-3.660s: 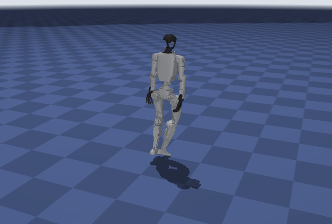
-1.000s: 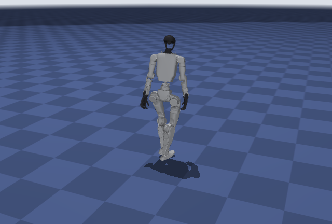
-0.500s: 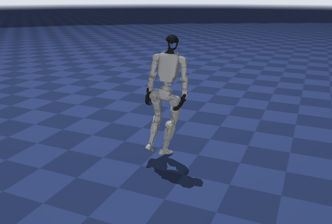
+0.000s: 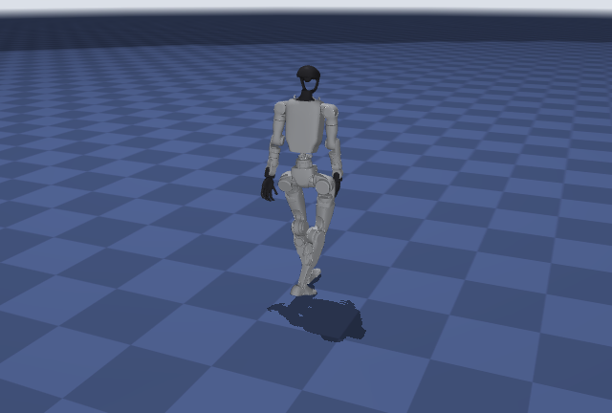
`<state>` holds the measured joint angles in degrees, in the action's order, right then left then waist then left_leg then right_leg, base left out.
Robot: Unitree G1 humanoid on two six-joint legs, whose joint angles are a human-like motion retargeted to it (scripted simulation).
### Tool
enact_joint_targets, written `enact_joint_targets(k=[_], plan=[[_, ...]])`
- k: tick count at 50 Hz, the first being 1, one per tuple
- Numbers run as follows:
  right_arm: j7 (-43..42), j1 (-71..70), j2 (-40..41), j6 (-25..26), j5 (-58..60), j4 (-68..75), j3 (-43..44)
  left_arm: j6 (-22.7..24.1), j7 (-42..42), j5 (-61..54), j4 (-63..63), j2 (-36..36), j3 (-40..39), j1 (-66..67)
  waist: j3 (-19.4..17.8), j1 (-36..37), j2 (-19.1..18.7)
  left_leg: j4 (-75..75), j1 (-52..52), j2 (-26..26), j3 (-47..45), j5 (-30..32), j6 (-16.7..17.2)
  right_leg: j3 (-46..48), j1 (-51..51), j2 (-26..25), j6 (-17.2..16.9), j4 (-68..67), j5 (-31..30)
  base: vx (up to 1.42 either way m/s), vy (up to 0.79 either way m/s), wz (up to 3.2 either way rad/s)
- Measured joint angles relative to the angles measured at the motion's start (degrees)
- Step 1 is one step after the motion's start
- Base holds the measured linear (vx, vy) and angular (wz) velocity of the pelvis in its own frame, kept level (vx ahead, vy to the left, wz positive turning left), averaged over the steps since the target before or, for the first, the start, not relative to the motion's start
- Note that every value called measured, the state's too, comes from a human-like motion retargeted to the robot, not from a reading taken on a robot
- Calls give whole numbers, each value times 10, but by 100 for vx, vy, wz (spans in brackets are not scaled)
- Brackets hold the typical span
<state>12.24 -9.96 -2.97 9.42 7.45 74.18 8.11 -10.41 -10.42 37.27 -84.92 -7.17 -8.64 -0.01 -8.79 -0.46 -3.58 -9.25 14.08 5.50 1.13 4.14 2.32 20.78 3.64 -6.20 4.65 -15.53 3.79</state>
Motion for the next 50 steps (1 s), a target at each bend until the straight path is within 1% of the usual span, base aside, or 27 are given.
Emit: enact_joint_targets(k=[1,2,3,5,9,10,11,12,14,16,18,20,23,25,28,32,35,37,38,40,42,43,44,45,47,48,50], plan=[[8,6,-6,5,20,1,-6,-2,-2,2,-3,0,0,-1,4,-2,-1,-10,-4,-2,-37,-7,-33,10,3,5,-8,-18,6,54,8,21],[14,11,-11,9,41,3,-11,-5,-4,5,-4,1,0,-3,7,-5,-1,-21,-6,1,-52,-14,-61,12,2,8,-16,-39,10,57,9,28],[16,15,-15,14,61,9,-14,-7,-7,9,-4,0,-3,-5,9,-8,3,-36,-4,11,-21,-20,-79,-4,-6,8,-25,-66,7,50,7,14],[8,19,-18,19,94,32,-21,-9,-10,12,-3,-3,-7,-14,8,-6,17,-81,3,33,25,-52,-99,14,-9,32,-30,-115,-8,41,4,-13],[-15,30,-26,28,101,114,-17,-15,15,-3,5,-8,8,-33,4,17,16,-96,-38,20,-4,-102,-127,60,-26,74,-16,-231,-96,48,8,-21],[-14,30,-28,34,102,134,-14,-15,24,-7,8,-7,7,-38,2,19,15,-94,-48,21,1,-112,-131,70,-35,87,-12,-264,-113,42,9,-12],[-9,33,-28,41,107,148,-11,-13,30,-10,14,-5,2,-40,3,15,14,-91,-57,22,9,-118,-134,77,-46,96,-16,-292,-112,48,8,-7],[-3,36,-29,47,111,161,-8,-11,37,-14,19,-3,-3,-42,3,10,13,-88,-66,21,13,-123,-136,86,-56,104,-19,-315,-103,55,6,-9],[6,45,-29,48,116,177,-4,-8,46,-24,26,-2,-8,-46,5,3,14,-78,-80,18,8,-131,-140,103,-77,114,-31,-332,-61,41,0,-15],[13,56,-30,45,114,186,1,-8,46,-23,29,-7,2,-53,6,-7,21,-65,-94,30,21,-137,-149,100,-107,113,-47,-312,-34,35,-3,0],[16,66,-30,43,111,188,9,-8,19,4,32,-18,31,-65,7,-20,32,-52,-109,49,39,-144,-163,86,-143,109,-56,-268,-7,44,-8,18],[21,71,-33,41,108,192,16,-9,-25,50,43,-36,68,-78,6,-37,43,-48,-118,60,60,-157,-173,96,-171,112,-44,-198,18,37,-20,20],[33,69,-41,51,112,197,23,-6,-52,100,69,-63,109,-92,4,-58,59,-56,-126,71,90,-184,-173,98,-212,110,-16,-75,56,40,-31,3],[38,64,-50,56,115,196,29,-3,-47,111,88,-75,123,-102,-4,-73,71,-62,-135,80,108,-198,-173,78,-246,110,2,-14,84,37,-31,11],[41,59,-64,55,116,189,37,3,-23,94,103,-78,124,-116,-18,-96,76,-55,-162,79,128,-216,-173,63,-294,114,23,39,119,49,-28,14],[30,46,-82,54,113,178,51,18,-18,55,118,-64,108,-134,-45,-110,64,-33,-200,58,99,-226,-173,7,-344,102,42,36,142,53,-11,-34],[9,33,-100,54,71,207,35,31,-35,30,134,-57,116,-134,-55,-113,66,-27,-230,56,66,-232,-173,-57,-364,99,38,-18,133,69,-14,-53],[-3,24,-108,69,53,232,31,38,-44,31,143,-59,129,-129,-48,-101,63,-48,-229,55,47,-216,-173,-45,-366,97,70,-67,182,84,-22,-66],[-2,22,-107,81,56,232,33,43,-42,41,148,-62,129,-126,-50,-98,61,-69,-228,52,39,-199,-173,-35,-360,95,84,-80,202,106,-32,-46],[15,21,-105,95,70,232,36,47,-15,61,149,-61,124,-115,-58,-90,63,-141,-220,47,9,-140,-173,-56,-337,90,85,-106,245,96,-37,-18],[32,20,-108,88,82,232,33,60,61,60,145,-68,134,-96,-67,-81,69,-272,-176,33,-21,-50,-173,-67,-293,99,77,-106,281,87,-52,3],[38,17,-109,76,88,232,30,75,116,61,147,-78,140,-86,-72,-72,69,-351,-139,30,-25,-10,-173,-57,-266,105,74,-95,294,81,-45,3],[44,12,-108,63,92,232,27,92,167,70,150,-88,143,-77,-76,-62,70,-427,-98,36,-26,-1,-173,-51,-241,110,68,-78,297,76,-33,7],[49,7,-106,49,96,232,22,110,217,83,154,-99,144,-69,-79,-51,71,-501,-55,46,-24,-9,-173,-46,-216,114,61,-58,295,87,-19,30],[42,-9,-102,43,96,232,11,126,240,113,155,-117,149,-54,-77,-34,69,-615,4,-9,-79,-87,-173,-12,-166,123,39,-23,298,95,5,41],[35,-19,-100,46,94,232,5,128,232,125,153,-125,149,-45,-75,-20,62,-658,34,-32,-99,-110,-173,0,-145,117,27,-4,292,79,30,13],[12,-41,-96,54,90,222,-3,124,191,137,147,-134,138,-26,-69,13,48,-715,101,-40,-132,-144,-173,5,-109,105,4,38,271,63,38,-19]])
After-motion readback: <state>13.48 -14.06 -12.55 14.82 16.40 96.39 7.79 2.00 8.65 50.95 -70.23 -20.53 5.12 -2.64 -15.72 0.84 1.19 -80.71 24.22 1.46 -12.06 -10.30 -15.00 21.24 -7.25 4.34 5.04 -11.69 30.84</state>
